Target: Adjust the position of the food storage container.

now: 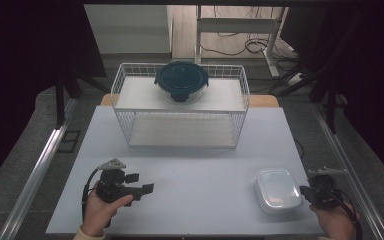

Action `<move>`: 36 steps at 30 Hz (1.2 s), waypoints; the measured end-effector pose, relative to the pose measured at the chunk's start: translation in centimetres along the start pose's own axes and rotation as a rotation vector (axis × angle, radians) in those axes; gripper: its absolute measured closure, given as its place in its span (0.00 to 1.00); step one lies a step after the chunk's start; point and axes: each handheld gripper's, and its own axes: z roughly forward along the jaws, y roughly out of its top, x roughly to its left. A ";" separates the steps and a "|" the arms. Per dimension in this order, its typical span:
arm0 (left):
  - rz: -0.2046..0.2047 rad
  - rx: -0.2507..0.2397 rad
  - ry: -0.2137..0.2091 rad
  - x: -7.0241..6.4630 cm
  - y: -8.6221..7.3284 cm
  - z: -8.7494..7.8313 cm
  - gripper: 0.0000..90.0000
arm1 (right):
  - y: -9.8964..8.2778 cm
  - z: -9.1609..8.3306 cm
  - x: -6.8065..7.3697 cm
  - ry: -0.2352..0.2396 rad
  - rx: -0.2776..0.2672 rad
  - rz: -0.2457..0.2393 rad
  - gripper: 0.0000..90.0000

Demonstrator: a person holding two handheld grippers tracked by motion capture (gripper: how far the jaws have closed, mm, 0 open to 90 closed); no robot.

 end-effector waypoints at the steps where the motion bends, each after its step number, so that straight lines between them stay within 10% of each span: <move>1: -0.004 0.002 0.002 0.1 0.0 0.0 0.26 | 0.0 0.0 0.1 0.003 0.002 -0.001 0.99; 36: -0.003 0.007 0.030 0.3 -0.2 0.4 0.26 | 1.8 0.8 6.4 0.227 -0.013 -0.142 0.99</move>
